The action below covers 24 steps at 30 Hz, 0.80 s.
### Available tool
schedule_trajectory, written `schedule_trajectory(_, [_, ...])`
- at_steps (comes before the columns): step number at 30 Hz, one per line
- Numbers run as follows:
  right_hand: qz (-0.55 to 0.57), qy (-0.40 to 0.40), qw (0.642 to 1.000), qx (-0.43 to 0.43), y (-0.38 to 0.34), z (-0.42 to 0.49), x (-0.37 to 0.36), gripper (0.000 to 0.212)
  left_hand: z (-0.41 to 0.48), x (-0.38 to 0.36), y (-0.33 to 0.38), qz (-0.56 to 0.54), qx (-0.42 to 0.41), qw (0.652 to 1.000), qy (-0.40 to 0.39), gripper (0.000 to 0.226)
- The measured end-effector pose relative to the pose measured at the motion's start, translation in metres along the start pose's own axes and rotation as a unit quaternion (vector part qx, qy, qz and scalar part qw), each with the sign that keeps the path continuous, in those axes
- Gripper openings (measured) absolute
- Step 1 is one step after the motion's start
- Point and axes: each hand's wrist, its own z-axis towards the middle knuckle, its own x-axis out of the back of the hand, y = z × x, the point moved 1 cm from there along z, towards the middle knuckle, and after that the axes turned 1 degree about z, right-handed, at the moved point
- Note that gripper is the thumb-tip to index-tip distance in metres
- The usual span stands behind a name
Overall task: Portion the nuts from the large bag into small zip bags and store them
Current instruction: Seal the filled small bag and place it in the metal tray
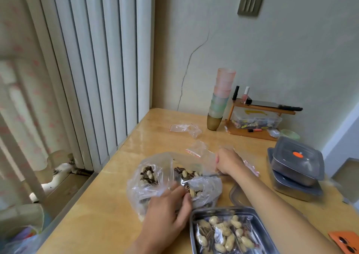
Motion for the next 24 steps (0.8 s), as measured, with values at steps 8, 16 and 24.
schedule_trajectory(8, [0.02,0.023,0.999,0.023,0.01,-0.006,-0.006,0.015,-0.001,0.001,0.0,-0.01,-0.003,1.0,0.005,0.021])
schedule_trajectory(16, [0.025,0.086,0.995,0.041,0.001,-0.031,0.01,0.03,-0.004,0.003,-0.001,-0.029,-0.003,0.999,0.014,0.023])
schedule_trajectory(24, [0.18,0.082,0.959,0.205,-0.037,-0.118,0.06,0.034,0.014,0.015,0.006,-0.064,0.09,0.992,0.054,0.023])
